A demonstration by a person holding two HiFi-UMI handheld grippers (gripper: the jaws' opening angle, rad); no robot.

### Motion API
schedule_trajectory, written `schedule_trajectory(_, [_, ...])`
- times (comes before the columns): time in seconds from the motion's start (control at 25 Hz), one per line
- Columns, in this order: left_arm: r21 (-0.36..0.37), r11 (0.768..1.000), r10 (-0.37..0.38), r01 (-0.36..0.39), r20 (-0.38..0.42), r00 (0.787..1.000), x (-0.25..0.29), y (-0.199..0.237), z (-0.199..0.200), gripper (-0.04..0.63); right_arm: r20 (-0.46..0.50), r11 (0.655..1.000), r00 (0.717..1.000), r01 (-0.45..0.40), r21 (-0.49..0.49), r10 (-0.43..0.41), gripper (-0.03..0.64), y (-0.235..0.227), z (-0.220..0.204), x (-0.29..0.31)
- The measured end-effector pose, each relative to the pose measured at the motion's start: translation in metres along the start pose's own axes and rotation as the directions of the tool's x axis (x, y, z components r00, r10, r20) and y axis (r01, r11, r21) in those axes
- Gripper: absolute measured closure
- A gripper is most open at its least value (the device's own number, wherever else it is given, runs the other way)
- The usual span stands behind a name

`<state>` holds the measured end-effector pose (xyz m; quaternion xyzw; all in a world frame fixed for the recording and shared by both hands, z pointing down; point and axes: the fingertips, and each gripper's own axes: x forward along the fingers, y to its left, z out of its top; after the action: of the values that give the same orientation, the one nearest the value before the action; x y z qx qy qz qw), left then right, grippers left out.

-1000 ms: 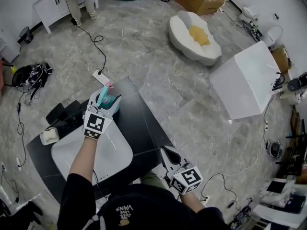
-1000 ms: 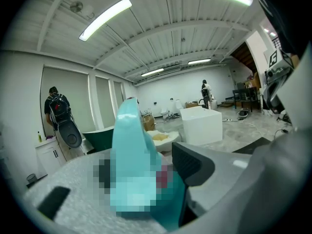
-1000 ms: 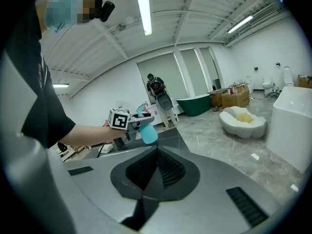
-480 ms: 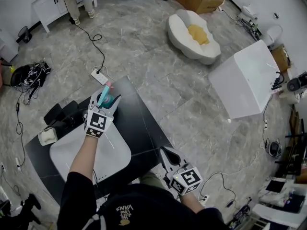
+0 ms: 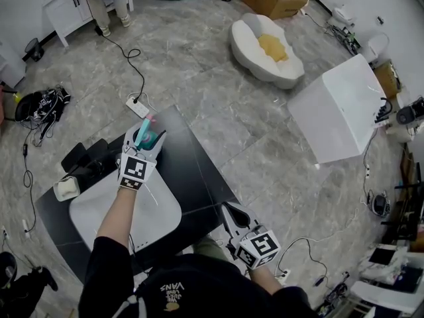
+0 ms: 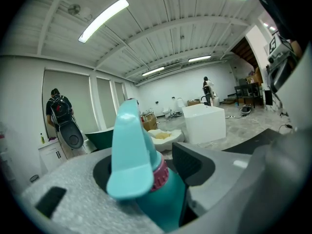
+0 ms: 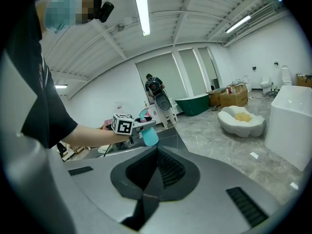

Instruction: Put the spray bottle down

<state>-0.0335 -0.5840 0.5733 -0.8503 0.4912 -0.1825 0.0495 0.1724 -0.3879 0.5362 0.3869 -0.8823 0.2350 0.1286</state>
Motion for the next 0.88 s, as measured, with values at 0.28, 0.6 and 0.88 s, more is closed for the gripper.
schedule_trajectory(0.28, [-0.039,0.999,0.007,-0.006,0.01,1.0,-0.007,0.001,0.001,0.268,0.016,1.0,1.0,0.003,0.0,-0.003,0.609,0.002,0.004,-0.003])
schedule_trajectory(0.6, [-0.054,0.998,0.014,-0.014,0.001,1.0,-0.024,-0.001,-0.001,0.255,0.035,1.0,0.999,0.007,-0.009,-0.006,0.609,0.01,0.004,-0.01])
schedule_trajectory(0.88, [-0.084,0.996,0.016,-0.017,-0.008,1.0,-0.052,-0.008,-0.005,0.252,0.053,1.0,0.999,0.0,-0.019,0.001,0.609,0.027,0.002,-0.017])
